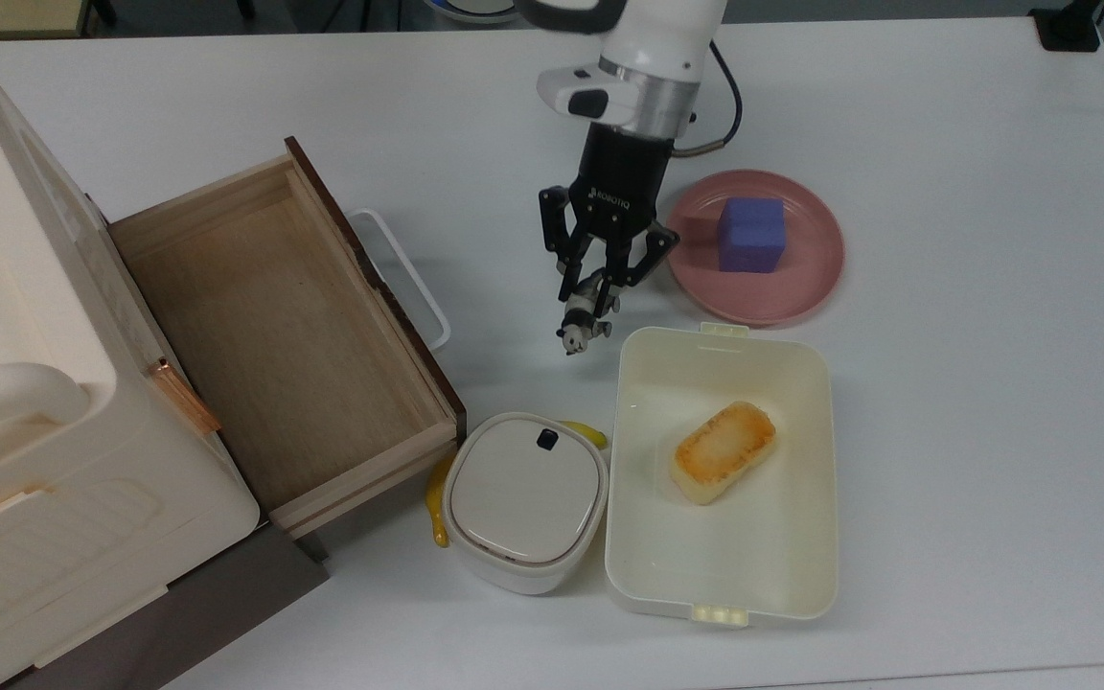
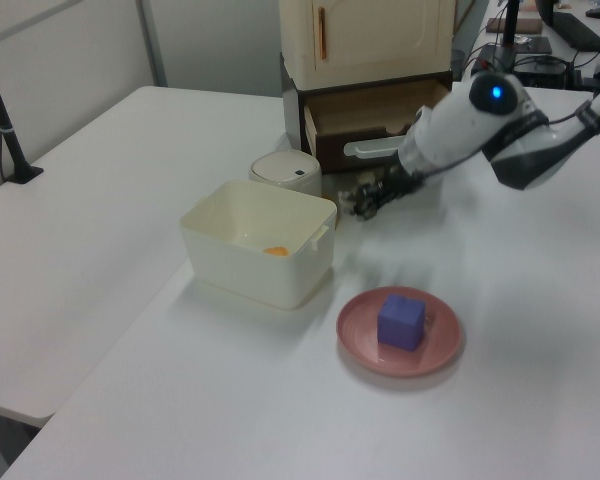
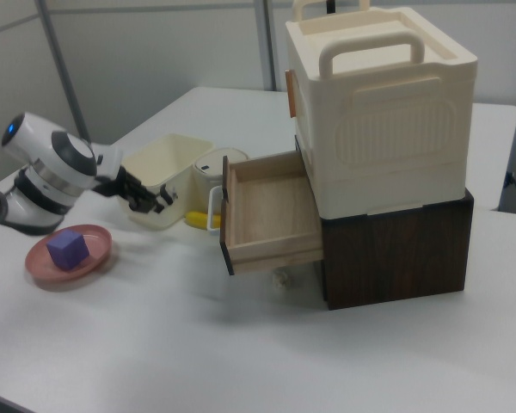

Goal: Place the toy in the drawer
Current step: 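Carry the panda toy over the open wooden drawer and lower it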

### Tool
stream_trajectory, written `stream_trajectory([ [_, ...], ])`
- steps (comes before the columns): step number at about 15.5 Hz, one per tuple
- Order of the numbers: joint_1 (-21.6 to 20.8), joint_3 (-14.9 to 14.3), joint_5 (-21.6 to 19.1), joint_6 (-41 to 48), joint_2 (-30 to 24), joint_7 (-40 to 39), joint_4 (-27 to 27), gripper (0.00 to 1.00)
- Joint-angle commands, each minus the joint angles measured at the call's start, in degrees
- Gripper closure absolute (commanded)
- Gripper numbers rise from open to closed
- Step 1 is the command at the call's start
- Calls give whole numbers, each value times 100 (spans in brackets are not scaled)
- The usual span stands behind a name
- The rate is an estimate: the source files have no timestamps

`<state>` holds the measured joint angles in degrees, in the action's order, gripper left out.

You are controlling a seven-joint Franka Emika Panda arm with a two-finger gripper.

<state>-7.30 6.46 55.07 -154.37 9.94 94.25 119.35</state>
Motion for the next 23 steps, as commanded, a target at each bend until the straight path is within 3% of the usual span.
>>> stream_trajectory([
  [1, 36, -39, -1827, -49, -256, -1159, -340, 100],
  [2, 36, -39, -2294, 55, -291, -1502, -533, 100],
  [5, 36, -30, -2334, 100, -256, -2091, -597, 100],
  [7, 80, -39, -2579, 109, -256, -2533, -632, 100],
  [8, 97, -56, -2902, 153, -273, -2952, -701, 100],
  [9, 98, -57, -3280, 318, -273, -3417, -807, 100],
  [12, 220, -92, -5649, 1809, -230, -5815, -1815, 100],
  [13, 273, -135, -6144, 2336, -230, -6300, -2097, 100],
  [16, 335, -513, -6254, 3368, -265, -6717, -2573, 100],
  [19, 440, -908, -6158, 3466, -273, -7339, -2592, 100],
  [23, 826, -1093, -5859, 3537, -81, -7825, -2583, 100],
])
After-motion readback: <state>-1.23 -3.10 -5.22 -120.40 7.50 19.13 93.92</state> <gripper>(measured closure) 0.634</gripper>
